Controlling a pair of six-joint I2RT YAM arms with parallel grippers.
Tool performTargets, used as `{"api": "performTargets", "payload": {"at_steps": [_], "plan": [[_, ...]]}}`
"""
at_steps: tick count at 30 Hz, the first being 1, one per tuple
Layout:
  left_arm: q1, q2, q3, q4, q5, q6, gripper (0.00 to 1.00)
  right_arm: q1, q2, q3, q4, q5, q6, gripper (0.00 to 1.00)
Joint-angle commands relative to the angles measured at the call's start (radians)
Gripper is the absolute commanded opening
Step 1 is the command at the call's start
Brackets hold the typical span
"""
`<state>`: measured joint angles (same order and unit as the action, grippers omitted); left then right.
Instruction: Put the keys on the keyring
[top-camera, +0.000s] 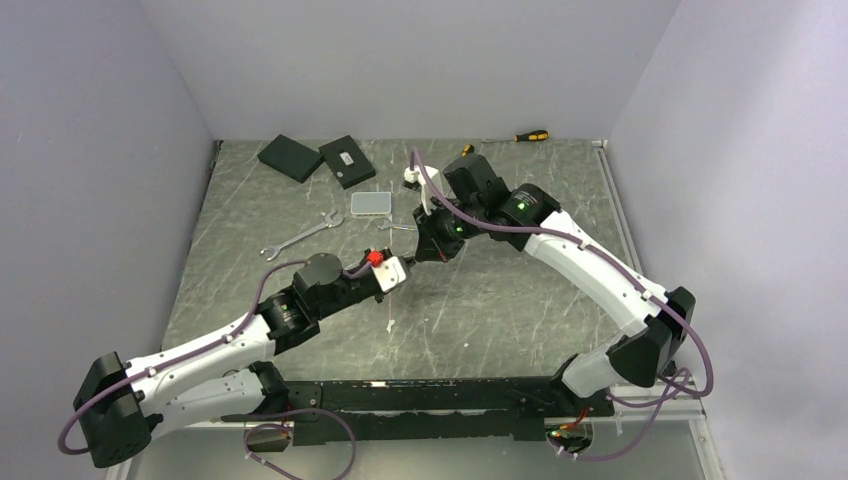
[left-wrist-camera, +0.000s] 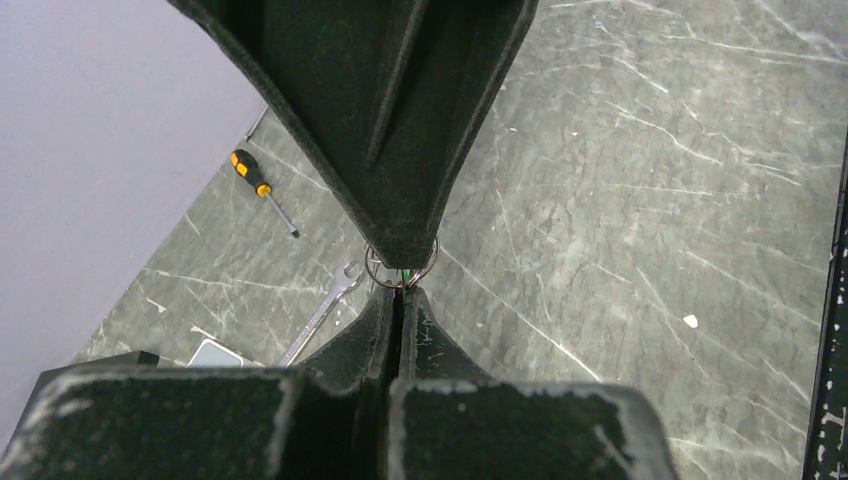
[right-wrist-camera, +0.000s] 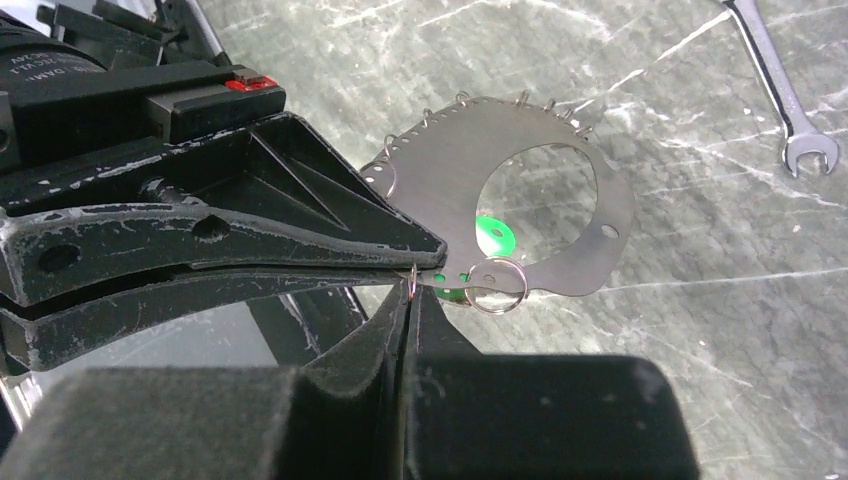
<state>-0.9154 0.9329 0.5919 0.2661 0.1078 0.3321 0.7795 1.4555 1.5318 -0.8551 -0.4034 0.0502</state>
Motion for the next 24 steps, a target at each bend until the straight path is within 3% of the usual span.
{"api": "performTargets", "payload": {"at_steps": [1, 5, 6, 8, 11, 16, 24], "plan": [[0.005, -0.012, 0.05, -0.019, 0.004, 0.057, 0.0, 0.001, 0.023, 0.089, -0.13, -0.023, -0.041, 0.0], [0.005, -0.003, 0.054, -0.017, 0.003, 0.048, 0.0, -0.001, 0.028, 0.091, -0.109, 0.036, -0.037, 0.0], [0.005, -0.001, 0.054, -0.012, -0.001, 0.04, 0.0, -0.003, 0.016, 0.082, -0.083, 0.049, -0.031, 0.04], [0.005, 0.005, 0.053, 0.004, -0.017, 0.018, 0.0, -0.005, -0.023, 0.057, -0.001, 0.075, -0.008, 0.37], [0.005, 0.007, 0.053, 0.033, -0.06, -0.025, 0.0, -0.005, -0.148, -0.071, 0.206, 0.134, 0.045, 0.61], [0.006, -0.005, 0.043, 0.114, -0.086, -0.15, 0.0, -0.009, -0.359, -0.339, 0.56, 0.128, 0.138, 0.63], [0.007, 0.011, 0.071, 0.164, -0.143, -0.373, 0.0, -0.004, -0.43, -0.505, 0.729, 0.102, 0.119, 0.49]]}}
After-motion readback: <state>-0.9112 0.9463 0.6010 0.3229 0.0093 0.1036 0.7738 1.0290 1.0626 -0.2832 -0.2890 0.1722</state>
